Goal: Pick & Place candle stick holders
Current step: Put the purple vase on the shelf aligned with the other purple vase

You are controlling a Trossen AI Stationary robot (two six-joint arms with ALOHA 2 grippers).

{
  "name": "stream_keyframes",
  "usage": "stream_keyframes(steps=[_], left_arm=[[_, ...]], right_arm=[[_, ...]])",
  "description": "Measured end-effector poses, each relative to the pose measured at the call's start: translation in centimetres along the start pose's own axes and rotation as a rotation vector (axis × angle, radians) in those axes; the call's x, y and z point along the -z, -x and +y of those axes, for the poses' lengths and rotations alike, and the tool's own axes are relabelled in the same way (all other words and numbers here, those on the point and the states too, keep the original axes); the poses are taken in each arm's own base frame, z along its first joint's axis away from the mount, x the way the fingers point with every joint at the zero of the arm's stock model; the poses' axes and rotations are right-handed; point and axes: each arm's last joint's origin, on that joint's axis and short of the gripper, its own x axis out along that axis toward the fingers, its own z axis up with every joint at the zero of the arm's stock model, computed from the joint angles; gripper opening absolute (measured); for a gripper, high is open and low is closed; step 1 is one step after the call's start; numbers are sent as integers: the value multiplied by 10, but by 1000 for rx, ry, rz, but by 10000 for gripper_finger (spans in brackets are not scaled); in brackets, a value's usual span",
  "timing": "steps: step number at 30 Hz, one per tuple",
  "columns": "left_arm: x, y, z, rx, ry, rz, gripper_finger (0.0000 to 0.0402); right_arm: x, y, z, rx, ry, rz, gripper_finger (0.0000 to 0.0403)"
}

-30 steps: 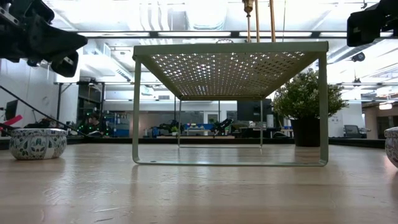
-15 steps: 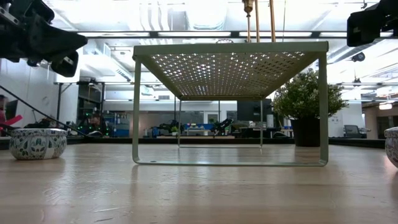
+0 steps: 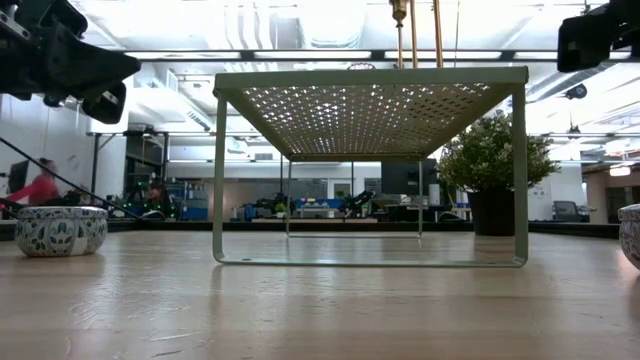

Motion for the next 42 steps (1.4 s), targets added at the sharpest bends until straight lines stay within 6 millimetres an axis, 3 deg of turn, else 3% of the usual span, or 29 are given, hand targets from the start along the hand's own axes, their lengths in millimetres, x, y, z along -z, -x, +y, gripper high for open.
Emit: stream_keyframes(steps=[5, 11, 21, 29, 35, 37, 39, 42], left_arm=[[0, 0, 0, 0, 0, 0, 10], [0, 0, 0, 0, 0, 0, 10], [0, 0, 0, 0, 0, 0, 10], [0, 0, 0, 0, 0, 0, 10], [0, 0, 0, 0, 0, 0, 10], [0, 0, 0, 0, 0, 0, 10], [0, 0, 0, 0, 0, 0, 10], [0, 0, 0, 0, 0, 0, 10]], right_arm=[[2, -2, 1, 3, 93, -17, 194], [-9, -3, -3, 126, -50, -169, 194], [-1, -11, 1, 112, -125, -125, 194], [13, -28, 10, 50, -468, -201, 194], [31, -36, 11, 177, -386, -157, 187], [32, -38, 10, 228, -468, -165, 180], [28, -38, 11, 200, -532, -198, 174], [26, -42, 16, 91, -483, -128, 154]])
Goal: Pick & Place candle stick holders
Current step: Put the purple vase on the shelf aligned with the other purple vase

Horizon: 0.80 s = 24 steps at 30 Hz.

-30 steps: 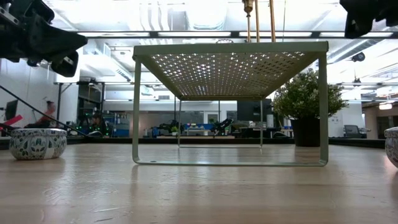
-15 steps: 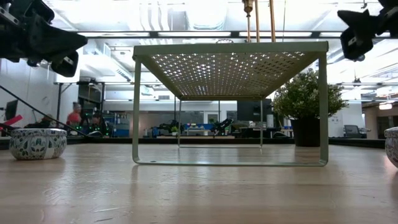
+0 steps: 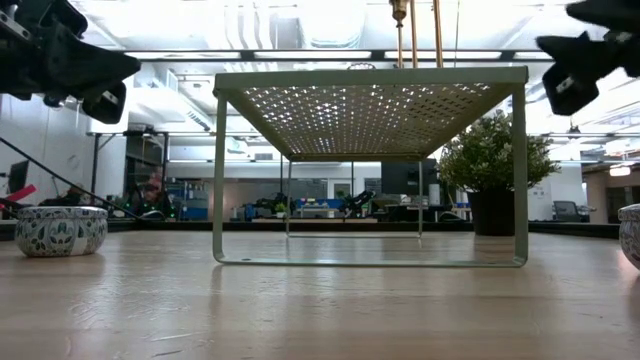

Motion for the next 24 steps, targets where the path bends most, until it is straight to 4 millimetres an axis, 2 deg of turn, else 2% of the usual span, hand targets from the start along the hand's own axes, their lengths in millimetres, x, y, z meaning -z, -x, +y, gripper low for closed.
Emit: stream_keyframes(steps=[4, 10, 14, 18, 21, 24], left_arm=[[0, 0, 0, 0, 0, 0, 10], [0, 0, 0, 0, 0, 1, 10], [0, 0, 0, 0, -1, 1, 10], [0, 0, 0, 0, -1, 1, 10], [0, 0, 0, 0, -1, 1, 10], [0, 0, 0, 0, -1, 2, 10]], right_arm=[[-13, -4, 10, -11, 1, 180, 103], [-26, -2, 21, 118, -54, 588, 17], [-40, -6, 33, 148, -160, 785, 13], [-54, -20, 52, 68, -258, 893, 13], [-56, -32, 65, 70, -266, 965, 13], [-55, -40, 75, 152, -263, 1066, 13]])
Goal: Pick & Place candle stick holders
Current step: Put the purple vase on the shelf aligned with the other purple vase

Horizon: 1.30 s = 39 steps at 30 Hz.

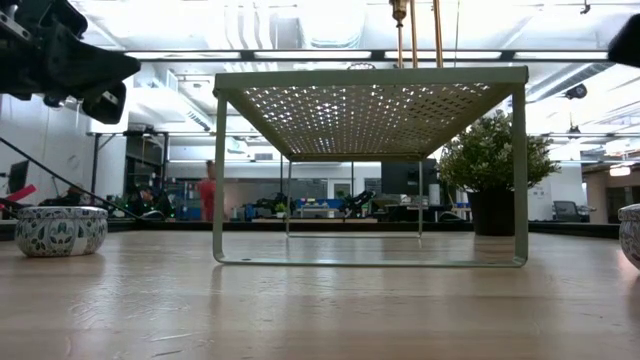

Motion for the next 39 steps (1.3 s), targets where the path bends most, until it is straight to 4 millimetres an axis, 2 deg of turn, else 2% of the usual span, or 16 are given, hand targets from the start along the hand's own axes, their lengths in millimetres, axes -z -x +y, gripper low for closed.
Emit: stream_keyframes(steps=[6, 13, 16, 20, 28, 34, 39], left_arm=[[0, 0, 0, 0, -1, 3, 10], [0, 0, 0, -1, -1, 4, 10], [1, 0, 0, -1, -2, 6, 10], [1, 0, 0, -1, -2, 7, 10], [1, 0, 0, -1, -2, 7, 10], [1, 0, 0, -2, -4, 12, 10], [1, 0, 0, -2, -4, 12, 10]], right_arm=[[-2, -8, 23, 215, -25, 170, 13], [6, -32, 40, 368, 40, 271, 15], [11, -42, 42, 413, 34, 298, 30], [16, -52, 45, 451, 16, 314, 69], [27, -62, 49, 484, 8, 340, 139], [31, -73, 50, 522, 15, 357, 150], [33, -86, 50, 564, 57, 392, 136]])
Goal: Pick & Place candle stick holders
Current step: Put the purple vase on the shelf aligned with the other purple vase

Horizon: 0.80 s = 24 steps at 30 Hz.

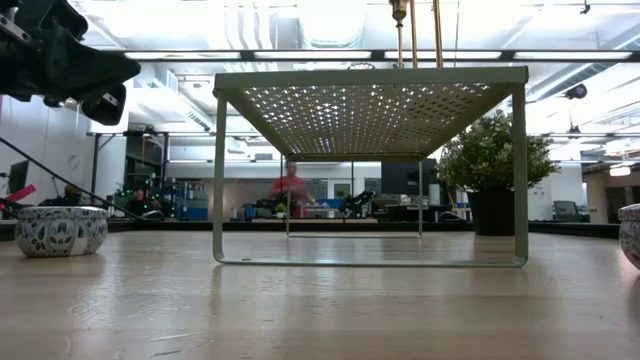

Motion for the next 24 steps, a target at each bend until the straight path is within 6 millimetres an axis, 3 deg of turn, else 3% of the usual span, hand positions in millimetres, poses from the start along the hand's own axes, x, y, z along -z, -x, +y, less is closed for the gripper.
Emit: stream_keyframes(steps=[14, 20, 24], left_arm=[[0, 0, 0, 0, 1, -1, 10], [0, 0, 0, 0, -1, 4, 10], [1, 0, 0, -1, -3, 8, 10]], right_arm=[[-9, 8, 15, 67, 106, 19, 24], [-11, 13, 19, 54, 106, 11, 23], [-15, 29, 22, 32, 106, -33, 21]])
